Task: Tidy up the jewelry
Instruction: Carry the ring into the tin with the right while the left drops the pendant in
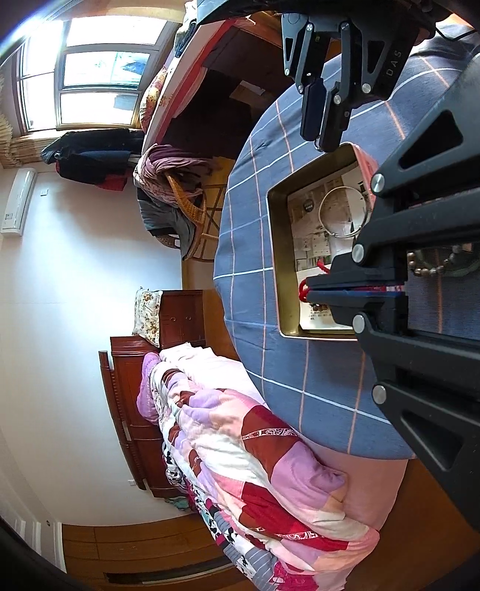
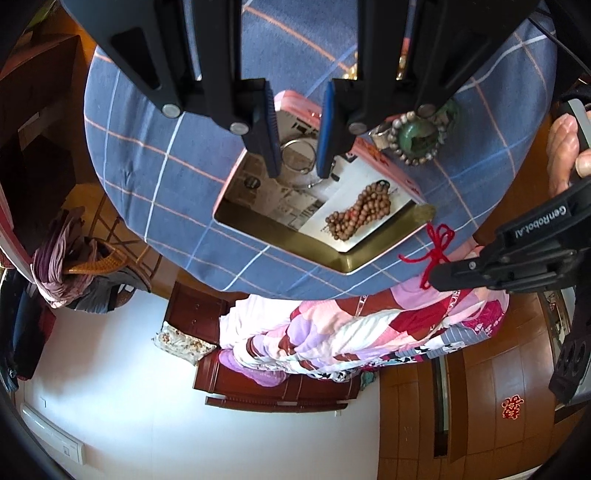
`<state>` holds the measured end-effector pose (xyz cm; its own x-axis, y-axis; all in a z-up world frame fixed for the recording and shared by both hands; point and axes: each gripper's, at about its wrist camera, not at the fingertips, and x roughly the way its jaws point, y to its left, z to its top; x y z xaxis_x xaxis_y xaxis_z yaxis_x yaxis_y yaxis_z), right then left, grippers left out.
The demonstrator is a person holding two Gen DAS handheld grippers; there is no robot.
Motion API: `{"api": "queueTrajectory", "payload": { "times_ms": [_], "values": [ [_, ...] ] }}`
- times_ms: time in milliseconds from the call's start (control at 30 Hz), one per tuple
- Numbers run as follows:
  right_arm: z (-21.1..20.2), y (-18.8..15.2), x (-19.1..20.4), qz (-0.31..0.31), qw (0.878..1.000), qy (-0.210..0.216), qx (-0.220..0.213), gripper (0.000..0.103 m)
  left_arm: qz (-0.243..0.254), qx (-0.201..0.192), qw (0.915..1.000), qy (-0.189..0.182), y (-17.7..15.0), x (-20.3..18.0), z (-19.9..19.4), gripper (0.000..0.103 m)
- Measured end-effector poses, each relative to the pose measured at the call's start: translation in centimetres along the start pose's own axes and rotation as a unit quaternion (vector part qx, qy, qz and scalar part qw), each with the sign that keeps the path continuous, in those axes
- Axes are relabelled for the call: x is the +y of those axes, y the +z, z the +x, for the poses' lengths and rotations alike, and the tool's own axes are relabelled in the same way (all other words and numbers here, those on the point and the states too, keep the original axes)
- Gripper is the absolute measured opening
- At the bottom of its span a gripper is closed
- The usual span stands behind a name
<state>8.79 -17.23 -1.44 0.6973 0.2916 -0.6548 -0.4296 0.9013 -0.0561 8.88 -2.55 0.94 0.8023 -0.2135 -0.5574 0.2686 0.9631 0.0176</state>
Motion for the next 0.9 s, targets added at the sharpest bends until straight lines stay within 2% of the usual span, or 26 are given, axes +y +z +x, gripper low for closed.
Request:
{"api": "queueTrajectory", "payload": {
  "times_ms": [600, 900],
  "values": [
    [1.7, 1.5, -0.9, 0.003, 1.000, -0.002, 0.002, 0.022, 0.011, 0.010, 0.9999, 0.008, 1.4, -0.7, 3.4, 0.000],
    [4.0, 1.6, -1.5, 0.012, 1.000, -0.004, 0.011, 0.022, 0.015, 0.027, 0.9994, 0.013, 1.2, -0.9, 5.9, 0.000]
  ]
}}
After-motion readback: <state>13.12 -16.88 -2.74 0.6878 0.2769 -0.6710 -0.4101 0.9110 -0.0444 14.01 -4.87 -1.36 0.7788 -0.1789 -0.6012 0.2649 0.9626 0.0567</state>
